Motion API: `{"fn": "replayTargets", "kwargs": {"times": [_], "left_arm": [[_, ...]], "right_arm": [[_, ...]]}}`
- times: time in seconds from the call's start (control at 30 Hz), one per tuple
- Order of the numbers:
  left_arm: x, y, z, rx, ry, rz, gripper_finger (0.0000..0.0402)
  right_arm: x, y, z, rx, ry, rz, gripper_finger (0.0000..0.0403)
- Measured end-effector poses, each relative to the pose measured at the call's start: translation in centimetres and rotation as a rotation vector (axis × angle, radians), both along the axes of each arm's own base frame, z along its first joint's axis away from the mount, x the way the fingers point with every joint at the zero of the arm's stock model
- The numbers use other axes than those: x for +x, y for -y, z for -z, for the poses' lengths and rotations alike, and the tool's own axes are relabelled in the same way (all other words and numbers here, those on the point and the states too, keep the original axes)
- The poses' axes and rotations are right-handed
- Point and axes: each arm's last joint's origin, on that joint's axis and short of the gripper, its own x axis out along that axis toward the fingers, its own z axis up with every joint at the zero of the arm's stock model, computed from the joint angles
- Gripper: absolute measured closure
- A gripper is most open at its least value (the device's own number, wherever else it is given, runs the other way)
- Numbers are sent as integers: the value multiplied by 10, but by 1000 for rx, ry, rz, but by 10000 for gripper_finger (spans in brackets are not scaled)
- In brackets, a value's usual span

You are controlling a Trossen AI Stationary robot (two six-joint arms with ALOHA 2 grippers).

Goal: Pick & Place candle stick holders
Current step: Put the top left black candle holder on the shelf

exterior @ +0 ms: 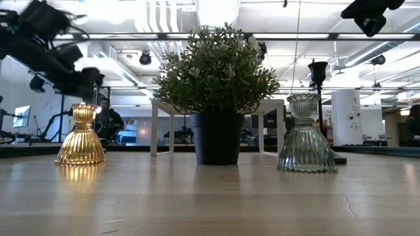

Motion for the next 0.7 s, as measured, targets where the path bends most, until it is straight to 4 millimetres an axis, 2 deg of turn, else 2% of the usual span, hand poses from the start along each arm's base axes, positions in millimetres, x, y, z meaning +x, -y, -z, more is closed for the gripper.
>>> {"fn": "replayTargets", "kwargs": {"times": [0.2, 0.33, 0.43, 0.7], "left_arm": [[2, -2, -4, 35, 29, -9, 239], [5, -5, -2, 17, 13, -3, 194], [9, -8, 1, 4, -17, -4, 179], [21, -26, 1, 50, -52, -23, 179]], "right_arm": [[0, 0, 0, 2, 0, 1, 390], [0, 0, 0, -1, 0, 0, 390], [0, 0, 0, -1, 0, 0, 390], [0, 0, 0, -1, 1, 0, 390]]}}
